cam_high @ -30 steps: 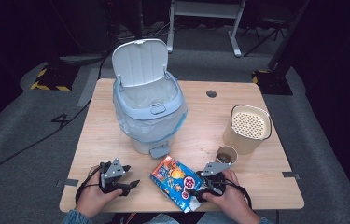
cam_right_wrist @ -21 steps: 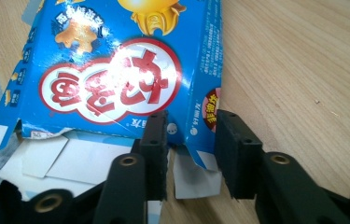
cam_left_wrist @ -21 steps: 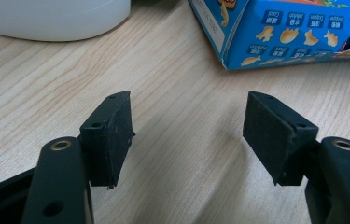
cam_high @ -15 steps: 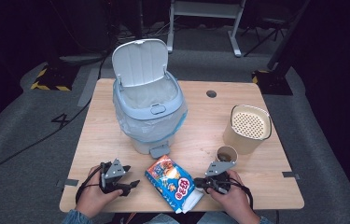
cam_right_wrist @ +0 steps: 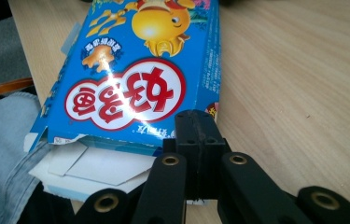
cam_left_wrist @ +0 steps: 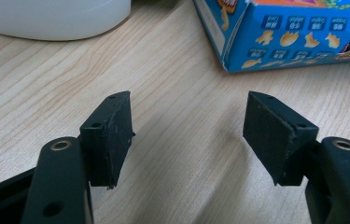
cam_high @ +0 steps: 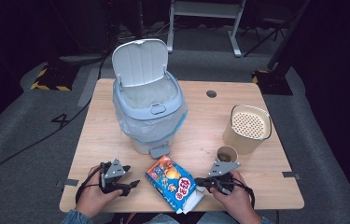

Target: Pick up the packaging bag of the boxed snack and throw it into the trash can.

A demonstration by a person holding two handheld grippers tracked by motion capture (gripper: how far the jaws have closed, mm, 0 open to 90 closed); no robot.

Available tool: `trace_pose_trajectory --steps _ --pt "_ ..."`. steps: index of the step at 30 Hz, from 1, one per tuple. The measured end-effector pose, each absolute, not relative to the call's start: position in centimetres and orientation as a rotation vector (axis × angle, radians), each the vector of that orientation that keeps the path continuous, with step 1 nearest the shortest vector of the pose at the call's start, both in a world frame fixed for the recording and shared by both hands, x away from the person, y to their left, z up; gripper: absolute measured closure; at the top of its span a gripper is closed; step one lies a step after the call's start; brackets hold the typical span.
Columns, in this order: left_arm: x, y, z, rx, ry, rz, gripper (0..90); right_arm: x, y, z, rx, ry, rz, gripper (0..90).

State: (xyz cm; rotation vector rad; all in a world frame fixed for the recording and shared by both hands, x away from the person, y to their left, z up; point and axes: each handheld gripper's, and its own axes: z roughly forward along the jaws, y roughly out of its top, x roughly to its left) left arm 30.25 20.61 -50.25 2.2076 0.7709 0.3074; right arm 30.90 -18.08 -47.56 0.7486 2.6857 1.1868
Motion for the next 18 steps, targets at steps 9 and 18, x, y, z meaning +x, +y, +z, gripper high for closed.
trace_pose_trajectory --steps 9,18 --pt "30.2 20.6 -50.3 2.208 0.774 0.305 33.5 30.7 -18.7 -48.8 0.79 2.738 1.096 70.5" --pt "30.2 20.6 -50.2 2.206 0.772 0.305 33.6 30.4 -18.8 -48.3 0.755 2.731 1.122 88.0"
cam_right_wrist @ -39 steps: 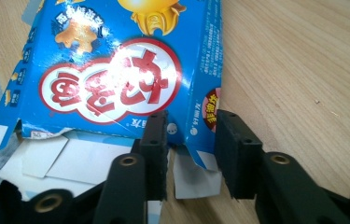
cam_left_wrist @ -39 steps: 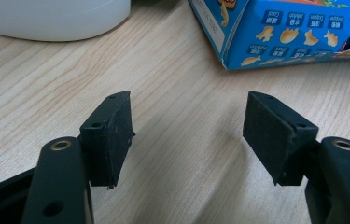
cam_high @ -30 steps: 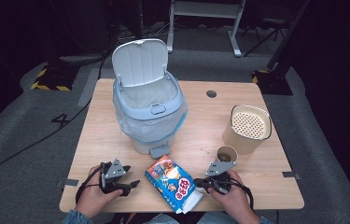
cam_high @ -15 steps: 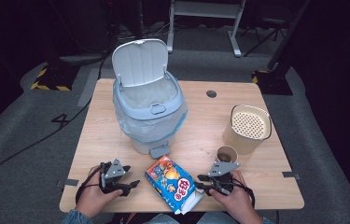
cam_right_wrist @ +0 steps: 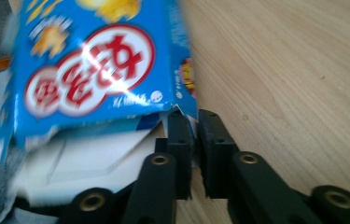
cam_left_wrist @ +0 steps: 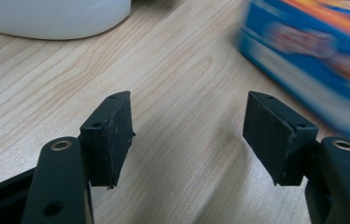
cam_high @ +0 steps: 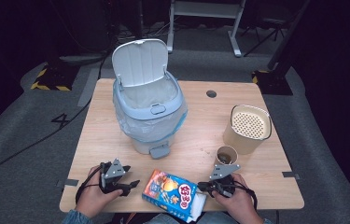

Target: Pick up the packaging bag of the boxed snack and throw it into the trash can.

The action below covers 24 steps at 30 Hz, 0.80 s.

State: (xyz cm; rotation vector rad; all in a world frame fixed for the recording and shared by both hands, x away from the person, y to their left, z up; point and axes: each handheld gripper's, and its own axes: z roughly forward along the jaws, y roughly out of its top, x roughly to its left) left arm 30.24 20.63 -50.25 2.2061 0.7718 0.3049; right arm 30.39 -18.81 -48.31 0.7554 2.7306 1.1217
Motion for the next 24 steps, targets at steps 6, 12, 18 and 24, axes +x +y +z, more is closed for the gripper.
trace_pose_trajectory --steps 6,12,18,24 --pt "30.3 20.6 -50.3 2.203 0.775 0.305 33.6 30.2 -19.0 -47.2 0.745 2.682 1.173 88.8" --pt "30.3 20.8 -50.2 2.194 0.787 0.302 33.4 30.4 -19.7 -44.8 0.728 2.634 1.211 89.0" --pt "30.3 20.9 -50.3 2.202 0.798 0.326 32.8 31.0 -20.7 -42.4 0.73 2.588 1.227 88.9" --pt "30.5 21.2 -50.4 2.228 0.826 0.342 30.9 31.5 -21.6 -40.4 0.745 2.56 1.251 88.9"
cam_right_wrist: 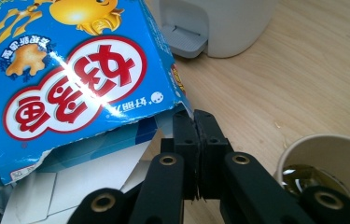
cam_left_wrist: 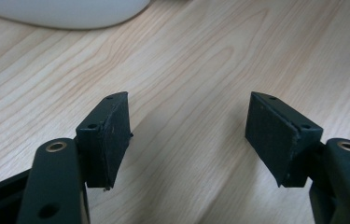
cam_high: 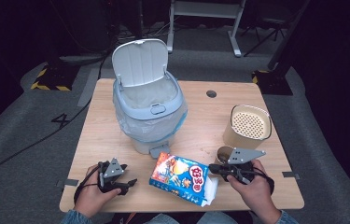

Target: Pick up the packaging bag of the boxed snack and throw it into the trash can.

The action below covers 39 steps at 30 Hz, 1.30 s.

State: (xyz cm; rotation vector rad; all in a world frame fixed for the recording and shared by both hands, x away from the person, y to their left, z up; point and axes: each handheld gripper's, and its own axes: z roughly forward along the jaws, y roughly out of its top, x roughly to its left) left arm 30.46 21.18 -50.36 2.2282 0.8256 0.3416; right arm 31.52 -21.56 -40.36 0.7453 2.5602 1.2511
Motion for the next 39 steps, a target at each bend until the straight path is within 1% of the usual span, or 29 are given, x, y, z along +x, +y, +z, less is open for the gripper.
trace_pose_trajectory --steps 9,10,15,26,27,31,35,39 --pt "31.0 21.3 -50.4 2.228 0.835 0.33 29.8 31.9 -22.5 -37.6 0.755 2.543 1.283 88.9" --pt "31.1 21.3 -50.4 2.229 0.828 0.324 29.5 31.9 -22.7 -36.7 0.755 2.543 1.279 88.9" --pt "31.3 21.2 -50.4 2.23 0.834 0.32 28.0 32.0 -23.2 -34.9 0.758 2.535 1.291 88.9" --pt "31.2 21.2 -50.4 2.227 0.843 0.323 28.0 32.8 -23.8 -30.2 0.729 2.507 1.325 88.8" --pt "31.2 21.2 -50.4 2.226 0.844 0.322 28.0 32.8 -23.8 -30.2 0.729 2.507 1.325 88.8" --pt "31.3 21.1 -50.4 2.229 0.84 0.321 27.4 34.3 -23.5 -28.1 0.747 2.474 1.365 88.8" --pt "31.4 21.0 -50.4 2.229 0.841 0.319 26.4 35.1 -23.2 -27.0 0.759 2.451 1.372 88.8" --pt "31.5 20.8 -50.4 2.23 0.839 0.32 25.6 36.8 -22.0 -25.6 0.776 2.429 1.373 88.7"
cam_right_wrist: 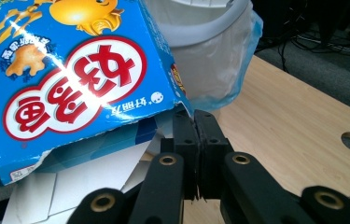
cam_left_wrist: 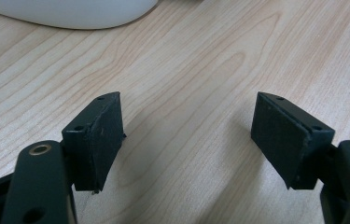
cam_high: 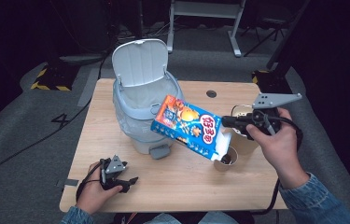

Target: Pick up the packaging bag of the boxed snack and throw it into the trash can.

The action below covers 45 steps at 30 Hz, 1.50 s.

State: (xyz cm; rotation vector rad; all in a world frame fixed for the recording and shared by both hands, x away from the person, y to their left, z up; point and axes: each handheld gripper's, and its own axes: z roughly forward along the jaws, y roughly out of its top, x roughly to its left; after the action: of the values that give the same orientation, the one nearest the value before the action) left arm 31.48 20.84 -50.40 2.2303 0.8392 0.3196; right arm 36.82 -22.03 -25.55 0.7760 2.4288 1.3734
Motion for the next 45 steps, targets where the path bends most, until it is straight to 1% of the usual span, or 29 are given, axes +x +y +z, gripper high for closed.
trace_pose_trajectory --steps 3,8,17,26,32,36,39,40,42,43,45 --pt "31.5 20.8 -50.4 2.231 0.839 0.32 25.6 37.6 -21.5 -25.2 0.79 2.428 1.373 88.7" --pt "31.5 20.8 -50.4 2.23 0.842 0.322 25.6 40.2 -20.0 -24.5 0.838 2.43 1.349 88.5" --pt "31.3 20.8 -50.4 2.23 0.848 0.326 25.7 43.1 -18.5 -23.9 0.927 2.428 1.275 87.9" --pt "31.3 20.8 -50.4 2.227 0.849 0.325 25.6 44.4 -17.2 -23.4 0.974 2.423 1.248 87.0" --pt "31.3 20.8 -50.4 2.23 0.844 0.326 25.5 44.9 -16.2 -23.4 1.002 2.422 1.237 84.2" --pt "31.3 20.8 -50.4 2.231 0.843 0.326 25.6 45.1 -15.8 -23.2 1.008 2.387 1.28 77.7" --pt "31.3 20.8 -50.4 2.231 0.843 0.326 25.6 45.1 -15.6 -23.1 1.007 2.344 1.335 67.1" --pt "31.3 20.8 -50.4 2.231 0.843 0.326 25.6 45.1 -15.6 -23.1 1.007 2.344 1.335 67.1" --pt "31.3 20.8 -50.4 2.229 0.845 0.323 25.6 45.0 -15.4 -22.9 0.98 2.287 1.366 57.1" --pt "31.3 20.8 -50.4 2.229 0.844 0.322 25.6 45.0 -15.4 -22.9 0.98 2.287 1.366 57.1" --pt "31.3 20.7 -50.4 2.228 0.846 0.322 25.6 44.6 -15.5 -22.6 0.949 2.198 1.413 47.6"
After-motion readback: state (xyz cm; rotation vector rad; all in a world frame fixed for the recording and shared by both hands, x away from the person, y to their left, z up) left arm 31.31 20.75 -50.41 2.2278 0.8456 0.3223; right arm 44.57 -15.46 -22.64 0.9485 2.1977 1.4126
